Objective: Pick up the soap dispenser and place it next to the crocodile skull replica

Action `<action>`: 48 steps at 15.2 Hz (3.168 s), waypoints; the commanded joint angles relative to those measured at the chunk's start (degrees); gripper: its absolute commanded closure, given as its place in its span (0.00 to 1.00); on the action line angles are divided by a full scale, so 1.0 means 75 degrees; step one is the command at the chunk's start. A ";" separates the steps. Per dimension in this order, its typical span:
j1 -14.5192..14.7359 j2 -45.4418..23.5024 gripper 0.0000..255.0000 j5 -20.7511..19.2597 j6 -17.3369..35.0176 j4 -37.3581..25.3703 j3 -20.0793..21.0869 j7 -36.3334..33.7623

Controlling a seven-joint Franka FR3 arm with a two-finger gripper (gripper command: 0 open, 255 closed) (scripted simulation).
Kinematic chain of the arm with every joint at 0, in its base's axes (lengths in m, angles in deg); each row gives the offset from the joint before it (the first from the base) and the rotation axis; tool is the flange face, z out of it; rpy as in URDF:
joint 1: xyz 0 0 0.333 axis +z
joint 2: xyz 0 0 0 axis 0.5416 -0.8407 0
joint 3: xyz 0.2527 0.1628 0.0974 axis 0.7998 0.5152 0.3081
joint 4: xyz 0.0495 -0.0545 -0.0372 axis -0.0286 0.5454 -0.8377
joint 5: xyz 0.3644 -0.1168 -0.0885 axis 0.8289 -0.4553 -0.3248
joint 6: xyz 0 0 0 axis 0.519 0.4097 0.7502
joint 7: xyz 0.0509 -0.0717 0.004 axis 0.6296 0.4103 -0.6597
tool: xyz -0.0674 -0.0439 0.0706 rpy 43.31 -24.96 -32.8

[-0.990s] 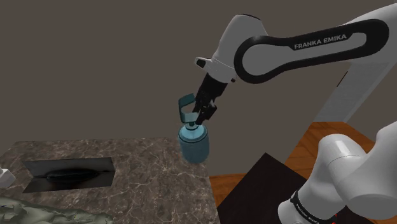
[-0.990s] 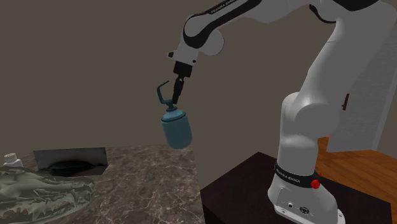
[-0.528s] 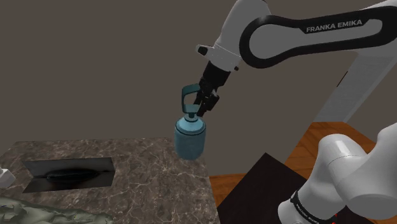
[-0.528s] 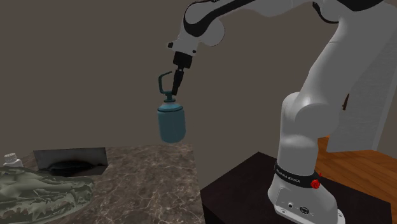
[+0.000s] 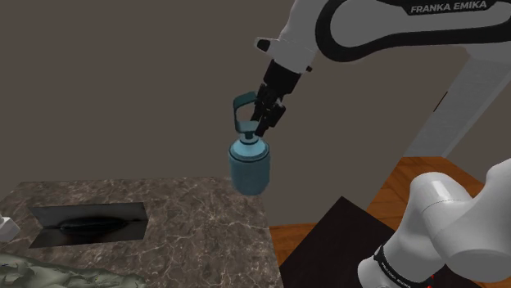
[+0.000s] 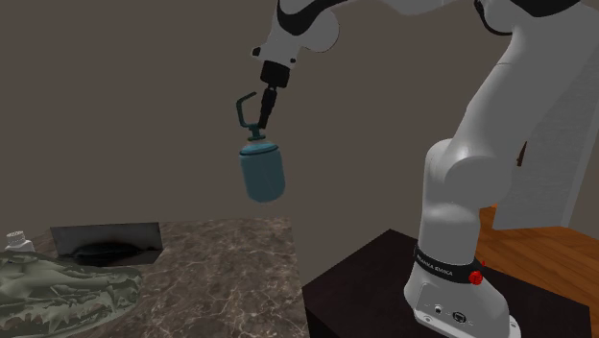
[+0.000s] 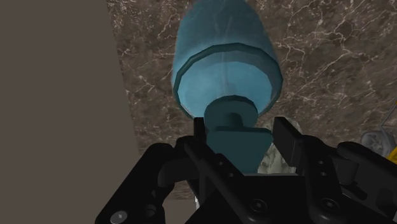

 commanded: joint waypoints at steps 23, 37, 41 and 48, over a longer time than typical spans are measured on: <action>0.0044 -0.0400 1.00 -0.0044 -0.2429 -0.2854 0.0013 -0.0338; 0.0089 -0.1111 1.00 0.0033 -0.3932 -0.5067 -0.0063 -0.0476; 0.0213 -0.1202 1.00 0.0023 -0.4002 -0.5282 0.0201 -0.0870; 0.0645 -0.1485 1.00 -0.0085 -0.3781 -0.5510 0.1128 -0.2194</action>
